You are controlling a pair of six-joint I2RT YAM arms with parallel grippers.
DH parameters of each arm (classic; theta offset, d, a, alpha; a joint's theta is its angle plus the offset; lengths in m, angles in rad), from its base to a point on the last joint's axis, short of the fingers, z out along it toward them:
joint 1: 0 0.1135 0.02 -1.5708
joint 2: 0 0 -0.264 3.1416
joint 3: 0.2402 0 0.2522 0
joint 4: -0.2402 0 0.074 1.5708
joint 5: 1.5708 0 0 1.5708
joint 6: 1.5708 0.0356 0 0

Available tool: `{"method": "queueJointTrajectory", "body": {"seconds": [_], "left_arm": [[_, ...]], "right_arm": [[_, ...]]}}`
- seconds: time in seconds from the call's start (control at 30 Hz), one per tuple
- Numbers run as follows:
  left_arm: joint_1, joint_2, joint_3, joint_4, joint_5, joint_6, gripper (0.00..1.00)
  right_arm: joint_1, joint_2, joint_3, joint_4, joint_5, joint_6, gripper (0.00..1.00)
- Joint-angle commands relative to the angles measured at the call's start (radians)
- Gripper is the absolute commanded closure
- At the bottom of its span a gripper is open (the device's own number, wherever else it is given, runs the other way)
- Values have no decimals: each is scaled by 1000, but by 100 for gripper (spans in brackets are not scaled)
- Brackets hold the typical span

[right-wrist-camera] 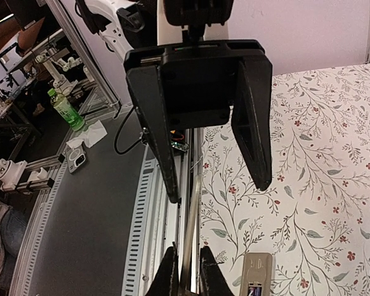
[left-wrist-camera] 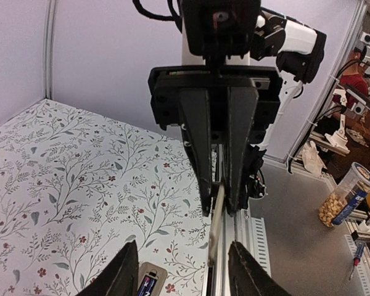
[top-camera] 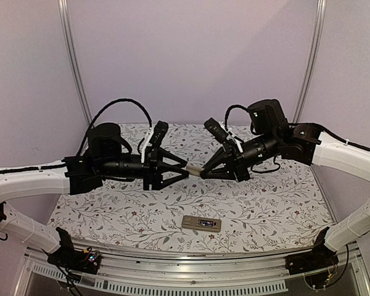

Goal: Load the batteries into the remote control
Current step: Pass from the right arm to the left

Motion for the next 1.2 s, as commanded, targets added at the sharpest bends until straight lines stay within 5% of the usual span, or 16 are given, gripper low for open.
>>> {"method": "queueJointTrajectory", "body": {"seconds": [0.0, 0.37, 0.6, 0.8, 0.9, 0.93, 1.0, 1.07, 1.17], "left_arm": [[6, 18, 25, -8, 16, -21, 54], [-3, 36, 53, 14, 38, -50, 77], [-6, 54, 77, -49, 57, -21, 77], [-8, 67, 82, -47, 91, -26, 100], [-8, 63, 81, -48, 99, -27, 100], [-7, 58, 79, -48, 84, -32, 100], [-6, 50, 80, -57, 7, -56, 100], [-4, 56, 88, -77, -85, -100, 100], [3, 72, 87, -80, -125, -170, 100]], "right_arm": [[-6, 10, 24, -11, -25, -19, 100], [-7, 21, 22, -10, -30, -31, 100], [-11, 24, 23, -10, -36, -35, 100], [-14, 30, 30, -9, -34, -37, 100], [-17, 31, 32, -9, -28, -36, 100], [-18, 31, 32, -9, -18, -37, 97], [-18, 29, 31, -3, 43, -34, 68], [-18, 8, 13, 16, 98, -54, 50], [-14, -57, -54, 112, 182, -105, 43]]}}
